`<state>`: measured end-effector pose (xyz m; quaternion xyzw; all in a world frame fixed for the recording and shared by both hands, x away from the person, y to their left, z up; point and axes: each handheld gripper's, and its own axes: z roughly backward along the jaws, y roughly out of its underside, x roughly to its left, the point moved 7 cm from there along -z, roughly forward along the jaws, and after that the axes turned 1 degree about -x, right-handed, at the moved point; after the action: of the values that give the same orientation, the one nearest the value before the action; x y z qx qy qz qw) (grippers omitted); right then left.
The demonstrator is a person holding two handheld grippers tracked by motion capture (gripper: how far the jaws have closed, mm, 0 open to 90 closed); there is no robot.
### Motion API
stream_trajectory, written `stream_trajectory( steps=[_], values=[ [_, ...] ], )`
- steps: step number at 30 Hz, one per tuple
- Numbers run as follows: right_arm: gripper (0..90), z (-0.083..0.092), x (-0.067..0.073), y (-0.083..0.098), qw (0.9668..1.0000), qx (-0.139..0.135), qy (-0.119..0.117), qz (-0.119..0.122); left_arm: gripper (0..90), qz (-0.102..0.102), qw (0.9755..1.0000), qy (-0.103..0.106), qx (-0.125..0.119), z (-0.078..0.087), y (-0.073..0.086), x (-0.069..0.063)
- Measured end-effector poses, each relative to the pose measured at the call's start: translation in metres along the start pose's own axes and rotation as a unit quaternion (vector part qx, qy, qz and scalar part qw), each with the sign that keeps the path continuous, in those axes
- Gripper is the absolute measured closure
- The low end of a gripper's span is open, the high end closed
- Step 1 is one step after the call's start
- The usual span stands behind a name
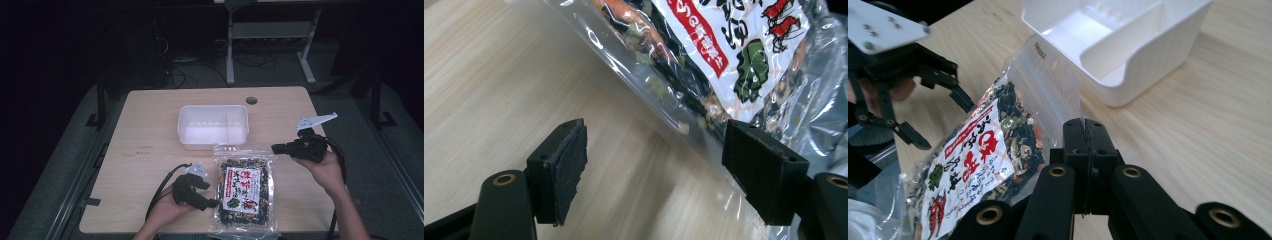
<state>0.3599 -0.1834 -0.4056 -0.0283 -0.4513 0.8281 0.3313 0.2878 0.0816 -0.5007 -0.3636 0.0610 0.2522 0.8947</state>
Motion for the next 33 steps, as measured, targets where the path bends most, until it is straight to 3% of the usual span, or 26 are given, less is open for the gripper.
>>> stream_trajectory(
  steps=[5,9,11,13,14,17,18,21,24,28,30,31,32,33],
  values=[
    [89.6,0.005,0.010,-0.011,0.9997,-0.018,-0.004,0.014,25.0,-0.001,0.9997,0.025,-0.009,-0.005,-0.003,-0.006],
    [89.6,0.008,0.015,-0.017,0.9994,-0.028,-0.009,0.020,29.0,0.013,0.9980,0.056,-0.026,-0.006,-0.006,-0.007],
    [89.6,0.009,0.019,-0.021,0.9990,-0.037,-0.016,0.021,33.4,0.019,0.9965,0.073,-0.035,-0.004,-0.008,-0.008],
    [89.6,0.010,0.022,-0.024,0.9987,-0.043,-0.017,0.023,37.6,0.015,0.9960,0.077,-0.041,-0.002,-0.008,-0.009],
    [89.6,0.012,0.025,-0.027,0.9982,-0.049,-0.018,0.027,43.8,0.014,0.9957,0.079,-0.046,0.000,-0.008,-0.010],
    [89.7,0.015,0.028,-0.031,0.9976,-0.059,-0.021,0.029,50.4,0.012,0.9935,0.087,-0.072,0.008,-0.011,-0.011],
    [89.6,0.018,0.030,-0.034,0.9970,-0.068,-0.024,0.029,57.5,0.011,0.9927,0.090,-0.079,0.009,-0.012,-0.011],
    [89.7,0.021,0.033,-0.036,0.9965,-0.073,-0.024,0.031,65.5,0.004,0.9909,0.100,-0.090,0.012,-0.014,-0.014],
    [89.6,0.022,0.034,-0.036,0.9964,-0.074,-0.021,0.036,69.5,0.000,0.9909,0.100,-0.090,0.013,-0.014,-0.015],
    [88.6,0.024,0.034,-0.036,0.9957,-0.080,-0.024,0.042,71.1,-0.017,0.9917,0.084,-0.096,0.017,-0.015,-0.018],
    [86.5,0.024,0.032,-0.034,0.9962,-0.073,-0.012,0.046,71.5,-0.023,0.9923,0.076,-0.094,0.019,-0.016,-0.019],
    [83.7,0.023,0.032,-0.033,0.9960,-0.076,-0.015,0.045,71.6,-0.026,0.9924,0.073,-0.096,0.019,-0.016,-0.019],
    [70.2,0.022,0.030,-0.031,0.9961,-0.077,-0.018,0.040,71.6,-0.029,0.9925,0.070,-0.096,0.019,-0.016,-0.020],
    [70.2,0.022,0.030,-0.031,0.9961,-0.077,-0.018,0.040,71.6,-0.030,0.9925,0.069,-0.096,0.019,-0.016,-0.020]
  ],
)
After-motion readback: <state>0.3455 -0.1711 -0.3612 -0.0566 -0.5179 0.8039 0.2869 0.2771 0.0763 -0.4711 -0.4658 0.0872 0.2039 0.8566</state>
